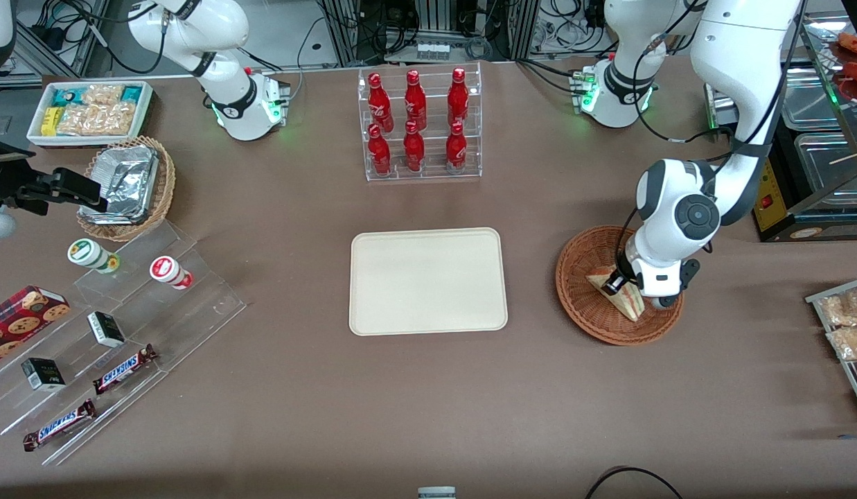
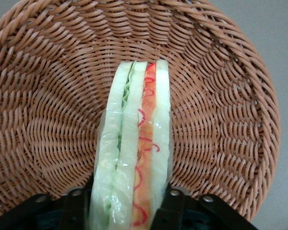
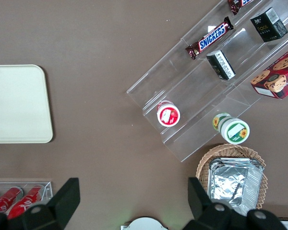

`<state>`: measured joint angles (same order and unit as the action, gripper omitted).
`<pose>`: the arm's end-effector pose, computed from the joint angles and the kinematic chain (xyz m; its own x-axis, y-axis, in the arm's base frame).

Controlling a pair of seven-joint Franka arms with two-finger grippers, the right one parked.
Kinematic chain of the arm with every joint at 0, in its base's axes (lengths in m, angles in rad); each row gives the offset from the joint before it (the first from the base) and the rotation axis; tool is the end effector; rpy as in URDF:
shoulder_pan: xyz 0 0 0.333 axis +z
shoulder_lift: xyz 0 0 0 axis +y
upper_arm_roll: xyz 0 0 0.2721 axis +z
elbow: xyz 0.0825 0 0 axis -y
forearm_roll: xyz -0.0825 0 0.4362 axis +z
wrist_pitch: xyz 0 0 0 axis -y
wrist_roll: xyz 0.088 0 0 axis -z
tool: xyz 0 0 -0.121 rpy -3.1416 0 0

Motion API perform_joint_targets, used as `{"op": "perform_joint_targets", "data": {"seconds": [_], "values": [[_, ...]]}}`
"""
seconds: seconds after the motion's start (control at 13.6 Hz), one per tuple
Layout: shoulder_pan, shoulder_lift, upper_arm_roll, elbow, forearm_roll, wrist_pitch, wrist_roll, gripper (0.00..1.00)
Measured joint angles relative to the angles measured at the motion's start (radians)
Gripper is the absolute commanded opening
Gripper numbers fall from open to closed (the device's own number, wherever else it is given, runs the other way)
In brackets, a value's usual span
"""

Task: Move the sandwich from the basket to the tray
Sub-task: 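Lower the left gripper and close it on the wrapped sandwich, then lift the sandwich and carry it with the left gripper over the cream tray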

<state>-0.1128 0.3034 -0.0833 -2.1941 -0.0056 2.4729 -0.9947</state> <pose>0.5616 -0.1141 0.1463 0.6915 0.7215 -0.0366 0.7218 -0.6921 -0.0045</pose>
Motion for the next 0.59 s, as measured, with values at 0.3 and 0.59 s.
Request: {"op": "perform_joint_targets", "data": {"seconds": [0.3, 0.59], "values": [[-0.004, -0.01, -0.003, 0.089, 0.004, -0.151, 0.003, 0.0], [-0.043, -0.015, -0.009, 0.241, 0.017, -0.344, 0.048, 0.0]]}}
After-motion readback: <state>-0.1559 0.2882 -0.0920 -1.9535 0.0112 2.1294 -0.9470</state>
